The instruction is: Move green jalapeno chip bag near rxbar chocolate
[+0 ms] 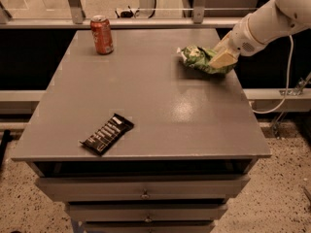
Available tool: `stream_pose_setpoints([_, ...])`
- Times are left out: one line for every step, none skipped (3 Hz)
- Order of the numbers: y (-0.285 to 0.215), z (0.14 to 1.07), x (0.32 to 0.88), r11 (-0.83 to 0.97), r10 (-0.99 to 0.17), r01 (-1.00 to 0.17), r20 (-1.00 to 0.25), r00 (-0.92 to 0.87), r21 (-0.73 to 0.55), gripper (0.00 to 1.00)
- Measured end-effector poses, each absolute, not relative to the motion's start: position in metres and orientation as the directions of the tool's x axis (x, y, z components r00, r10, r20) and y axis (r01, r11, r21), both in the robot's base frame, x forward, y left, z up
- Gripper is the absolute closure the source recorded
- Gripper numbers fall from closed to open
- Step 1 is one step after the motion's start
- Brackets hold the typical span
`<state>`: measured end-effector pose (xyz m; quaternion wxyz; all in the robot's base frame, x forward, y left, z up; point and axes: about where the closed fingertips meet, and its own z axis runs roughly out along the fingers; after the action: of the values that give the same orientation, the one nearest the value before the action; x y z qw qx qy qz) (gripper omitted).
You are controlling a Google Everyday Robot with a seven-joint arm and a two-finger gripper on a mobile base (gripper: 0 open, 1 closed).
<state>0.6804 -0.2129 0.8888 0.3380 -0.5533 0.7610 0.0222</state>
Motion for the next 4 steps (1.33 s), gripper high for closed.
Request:
stream_pose_setpoints([-0.191,0.899,0.667,0.359,-0.817,-0.872,-0.563,-0.122,-0.333,1.00])
stream_pose_setpoints([-0.164,0.937,0.648,0.335,-0.794,-0.862,-0.607,-0.041,-0.380,1.00])
stream_pose_setpoints([-0.143,0.958,0.624,0.312,-0.783,-0.853,-0.621,0.018,-0.419,1.00])
stream_pose_setpoints([-0.086,0.948,0.587,0.257,-0.775,-0.887,-0.630,0.048,-0.384,1.00])
